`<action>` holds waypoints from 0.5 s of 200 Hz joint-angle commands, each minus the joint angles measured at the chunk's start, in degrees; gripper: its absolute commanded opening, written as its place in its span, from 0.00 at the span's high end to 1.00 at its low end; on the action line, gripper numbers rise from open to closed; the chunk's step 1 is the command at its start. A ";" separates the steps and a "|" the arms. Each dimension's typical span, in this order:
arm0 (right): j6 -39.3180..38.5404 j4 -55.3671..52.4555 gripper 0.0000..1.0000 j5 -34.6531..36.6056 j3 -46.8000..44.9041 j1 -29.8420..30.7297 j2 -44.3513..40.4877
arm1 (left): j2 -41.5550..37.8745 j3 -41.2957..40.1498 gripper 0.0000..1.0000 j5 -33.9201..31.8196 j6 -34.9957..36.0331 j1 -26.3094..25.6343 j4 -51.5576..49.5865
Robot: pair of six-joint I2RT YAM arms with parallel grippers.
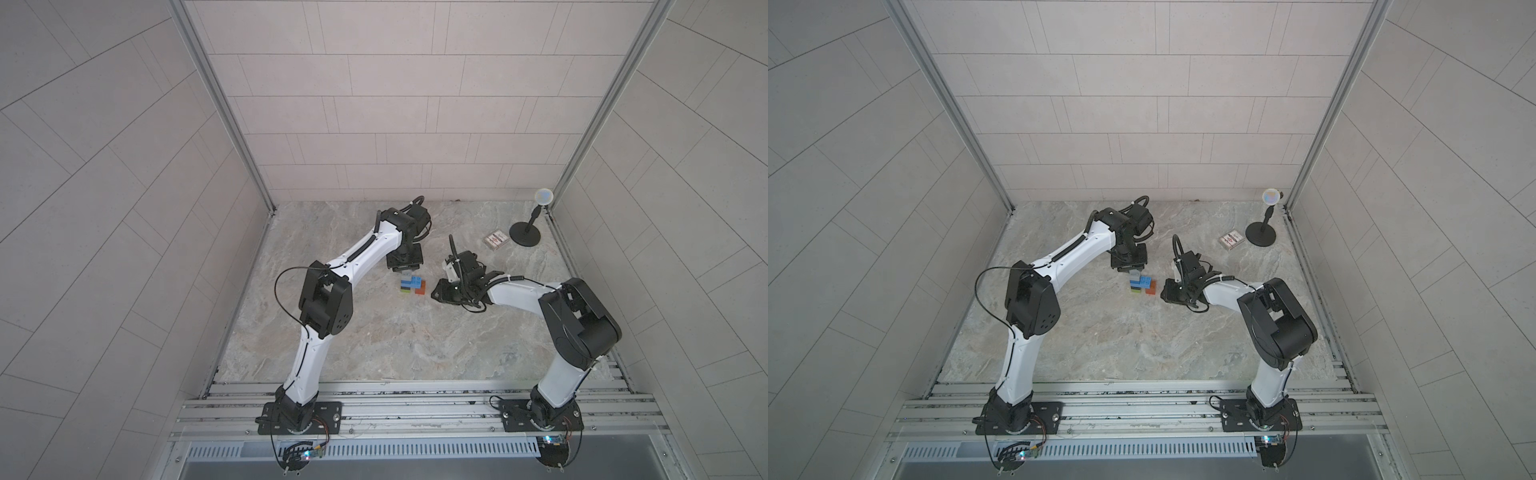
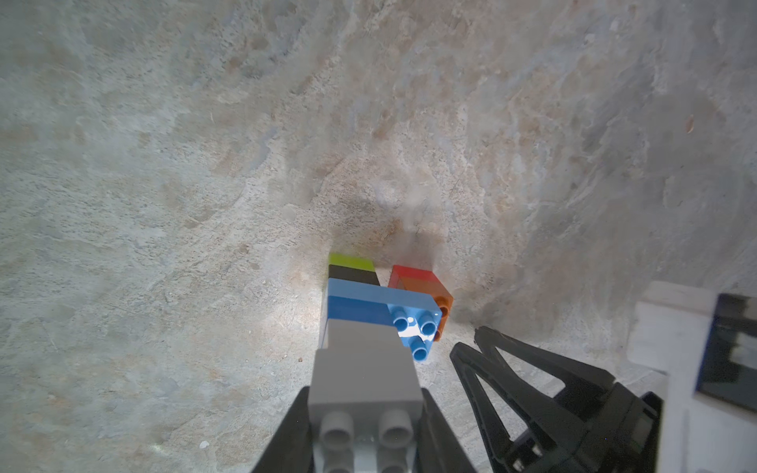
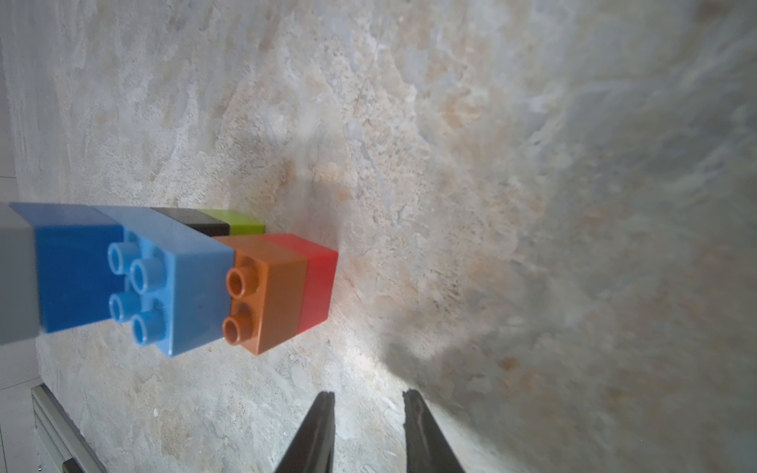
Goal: Assemble the letter h with lego
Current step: Assemble the lego brick with the lego brick.
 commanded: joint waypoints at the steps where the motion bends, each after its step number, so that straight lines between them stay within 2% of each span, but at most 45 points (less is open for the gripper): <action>1: -0.47 0.20 0.68 0.56 1.11 0.19 0.32 | 0.57 2.21 0.95 -1.36 1.56 -0.59 -4.50; 100: -0.12 0.70 0.68 0.08 1.11 0.23 0.60 | 5.47 8.39 0.89 -2.24 4.43 -1.13 -10.63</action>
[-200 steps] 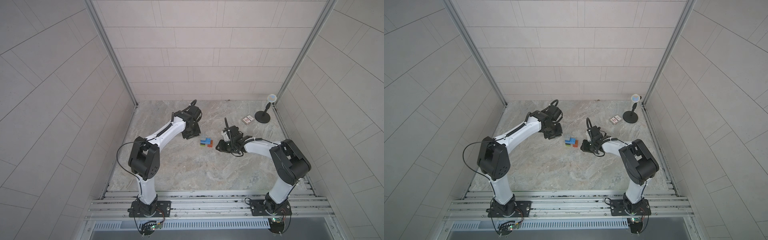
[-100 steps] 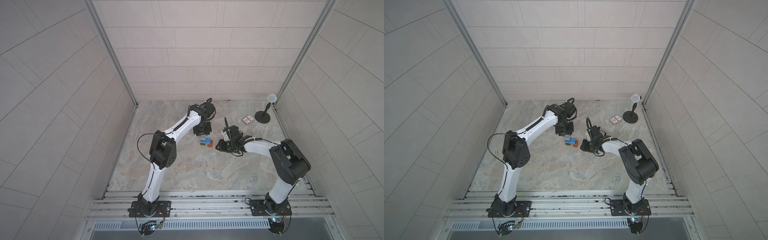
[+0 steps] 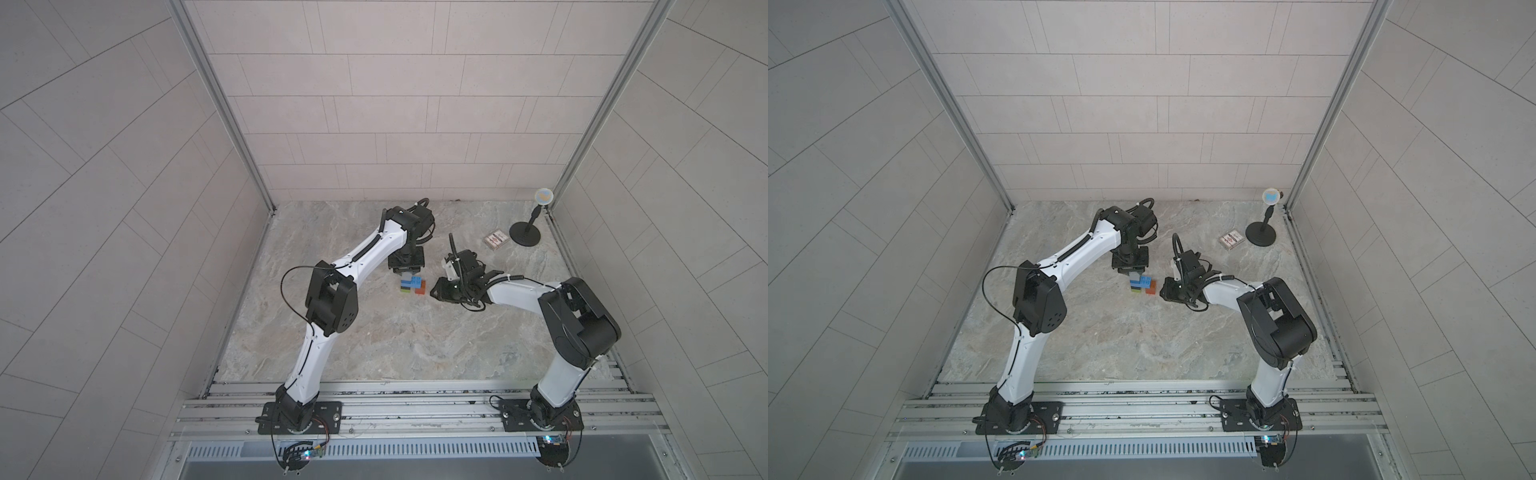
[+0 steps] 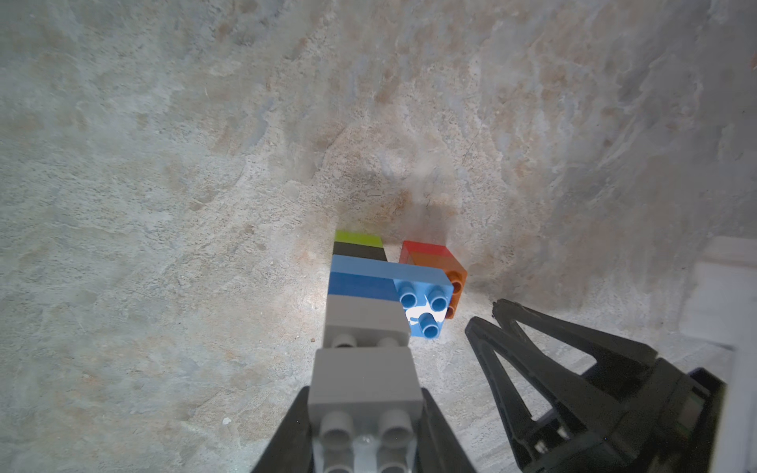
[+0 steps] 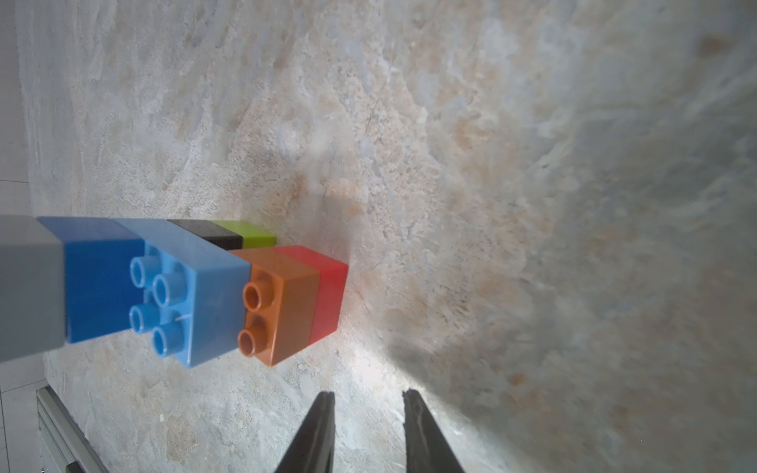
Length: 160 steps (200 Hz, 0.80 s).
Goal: Assemble the letter h with lego
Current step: Assemble the lego brick with the lego brick.
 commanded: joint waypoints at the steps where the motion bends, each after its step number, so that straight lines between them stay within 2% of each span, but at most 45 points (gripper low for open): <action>1: -0.16 -0.36 0.68 0.10 0.91 0.19 0.42 | 2.47 3.31 0.89 -1.76 1.93 -0.36 -4.51; 44: -0.24 -0.31 0.68 0.02 0.90 0.24 0.43 | 6.91 7.71 0.85 -1.40 5.01 -0.30 -8.60; 77: -0.25 -0.52 0.68 0.10 1.00 0.24 0.45 | 7.71 7.81 0.83 -0.44 6.34 -0.19 -9.69; 97: -0.34 -0.57 0.68 0.09 1.08 0.24 0.50 | 8.36 7.96 0.78 1.95 7.67 -0.19 -10.52; 119: -0.36 -0.66 0.68 0.12 1.09 0.19 0.45 | 8.54 8.15 0.78 1.23 8.15 -0.17 -11.48; 146: -0.42 -0.79 0.68 0.17 1.08 0.21 0.45 | 8.55 8.83 0.73 0.62 7.64 -0.12 -11.22; 160: -0.43 -0.75 0.68 0.30 1.13 0.22 0.57 | 9.00 9.65 0.67 0.66 7.26 -0.14 -11.28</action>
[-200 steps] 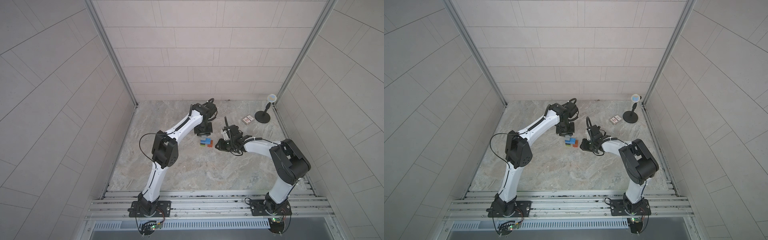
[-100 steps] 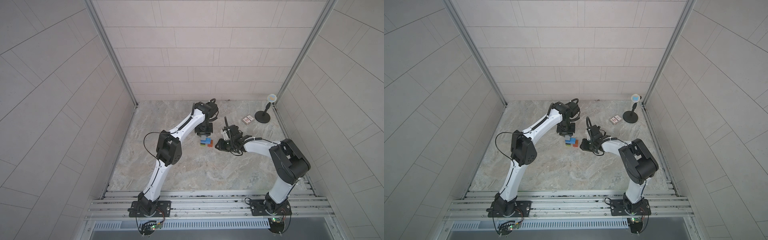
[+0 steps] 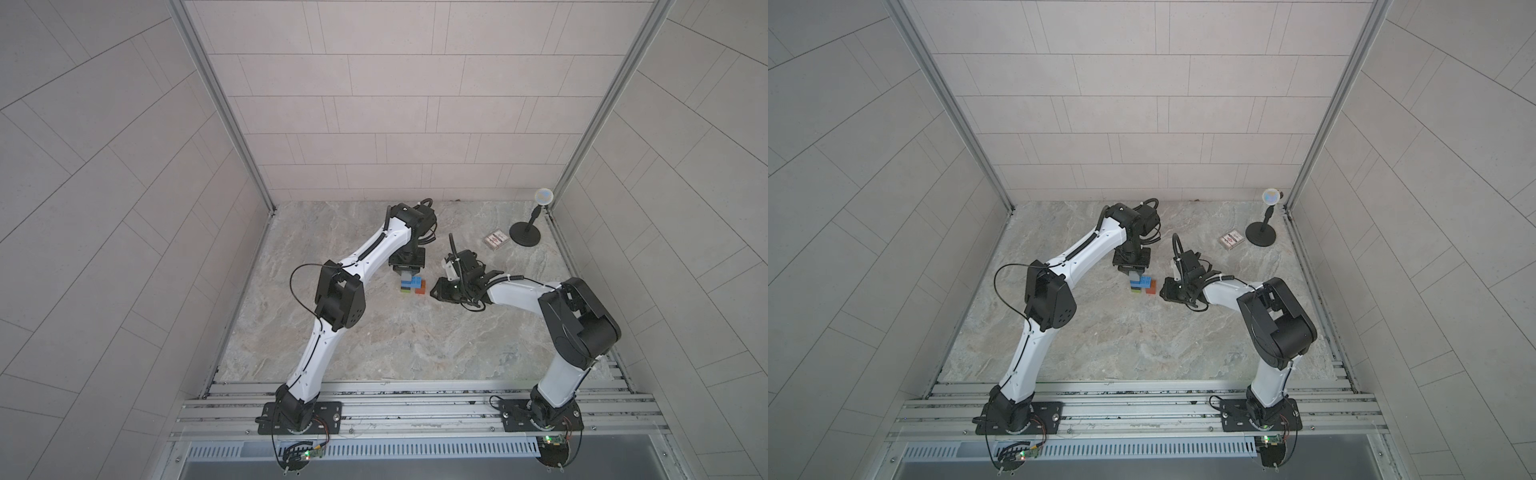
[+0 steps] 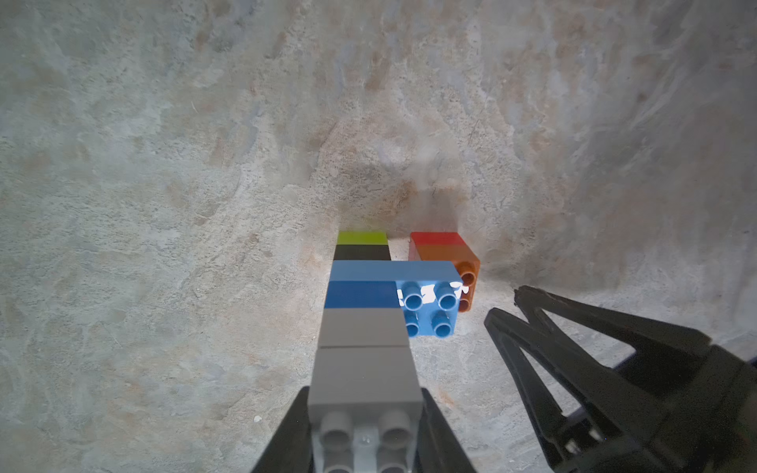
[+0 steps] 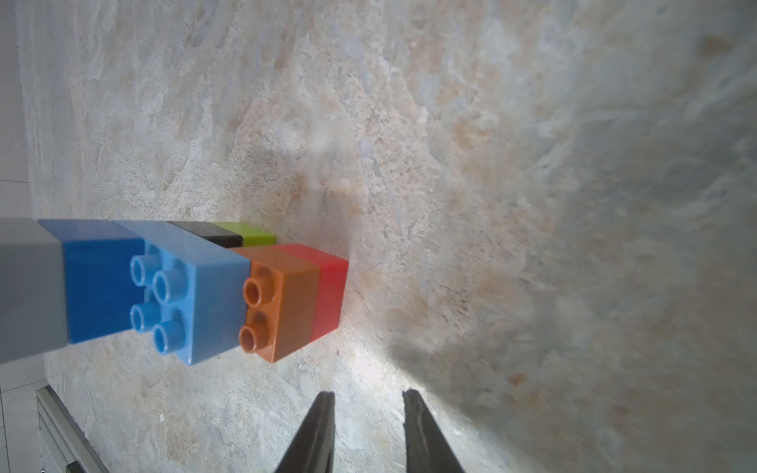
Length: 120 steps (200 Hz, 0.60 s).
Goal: Assemble the letter h with lego
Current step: Assemble the lego brick with the lego brick.
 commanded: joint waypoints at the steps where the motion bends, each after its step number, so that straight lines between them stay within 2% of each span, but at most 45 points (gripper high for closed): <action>1: -0.40 -0.81 0.68 0.31 1.11 0.23 0.60 | 3.27 0.90 0.66 -0.08 0.65 -0.22 -3.82; 16: -0.41 -0.89 0.68 0.25 1.13 0.22 0.71 | 3.48 1.12 0.57 -0.22 0.31 0.00 -3.50; 35: -0.41 -0.91 0.68 0.26 1.17 0.17 0.69 | 3.26 2.16 0.36 -0.28 0.08 -0.03 -3.48; 60: -0.40 -0.93 0.68 0.14 1.23 0.23 0.89 | 1.41 4.57 0.24 -0.20 -0.14 0.09 -3.48; 97: -0.31 -0.89 0.68 0.03 1.34 0.18 1.24 | -3.92 5.79 0.24 -0.44 -0.58 0.27 -2.08; 120: -0.31 -0.98 0.68 0.04 1.34 0.22 1.48 | -7.23 2.41 0.45 -2.13 -0.70 0.23 0.06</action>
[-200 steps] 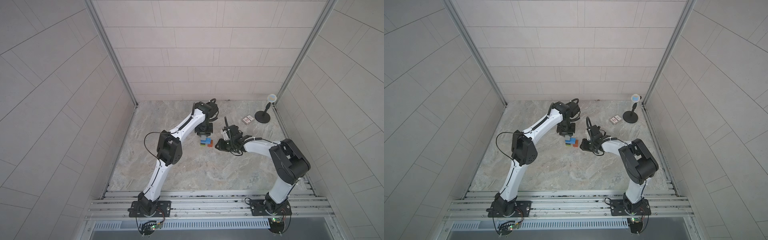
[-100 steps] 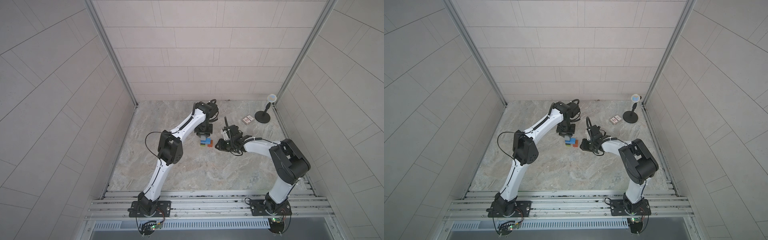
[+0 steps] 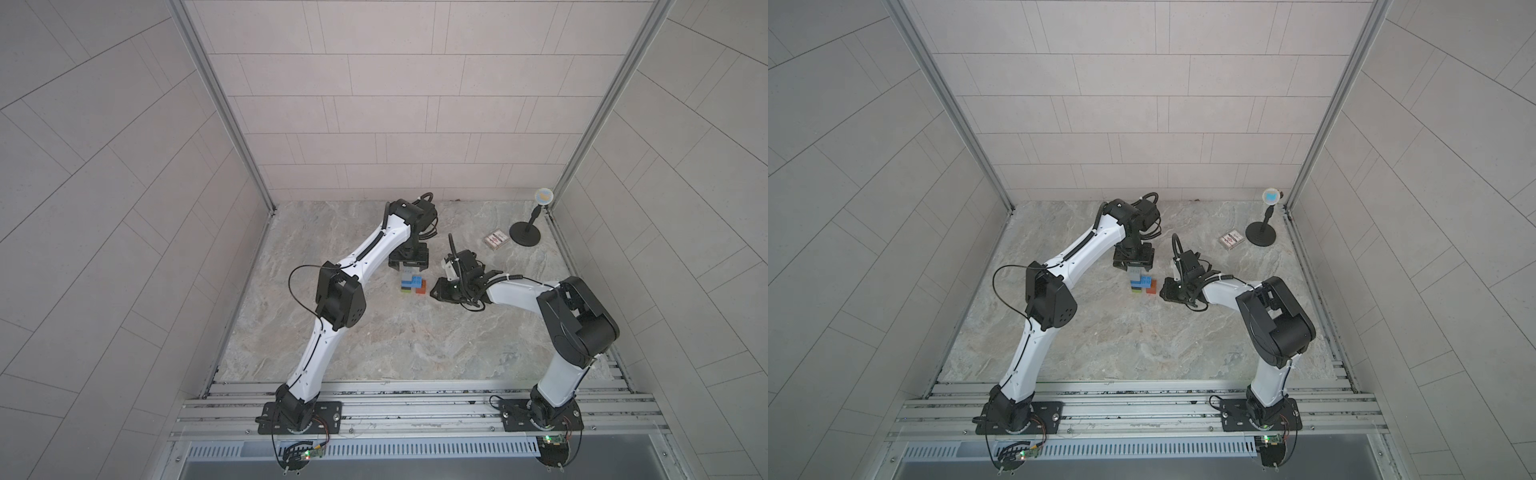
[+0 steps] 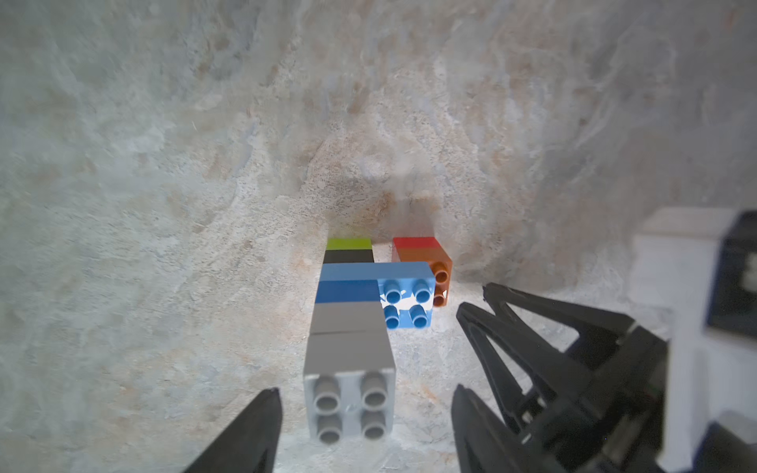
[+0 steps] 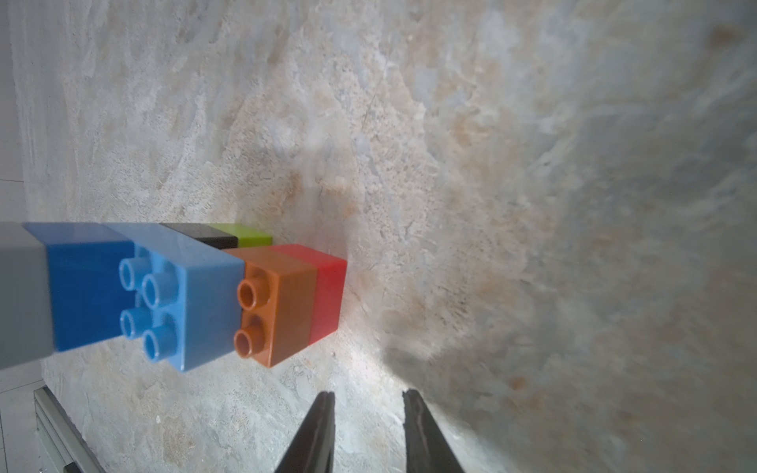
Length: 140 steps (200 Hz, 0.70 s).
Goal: Assemble the letter h with lego
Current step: Assemble the lego brick with the lego brick.
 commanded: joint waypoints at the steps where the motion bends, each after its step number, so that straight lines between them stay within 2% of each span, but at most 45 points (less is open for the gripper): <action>1: -0.31 -0.94 0.68 0.10 1.08 0.18 0.73 | -5.97 -1.86 0.47 -1.95 -0.11 0.19 0.66; 25: -0.23 -0.92 0.68 0.09 1.19 0.16 0.81 | -6.32 -3.37 0.78 -2.36 0.64 0.21 1.47; 40: -0.36 -0.95 0.68 0.11 1.24 0.18 0.83 | -5.72 -3.52 0.93 -2.61 0.98 0.14 1.49; 50: -0.31 -1.00 0.68 0.19 1.18 0.18 0.88 | -5.07 -3.57 0.98 -2.83 1.17 0.21 1.49; 96: -0.49 -1.22 0.68 0.28 1.41 0.22 0.93 | -2.88 -5.77 1.00 -4.04 1.97 0.42 2.04; 140: -0.66 -1.66 0.68 0.62 1.53 0.20 0.98 | -5.71 -19.18 1.00 -1.37 1.03 0.70 9.64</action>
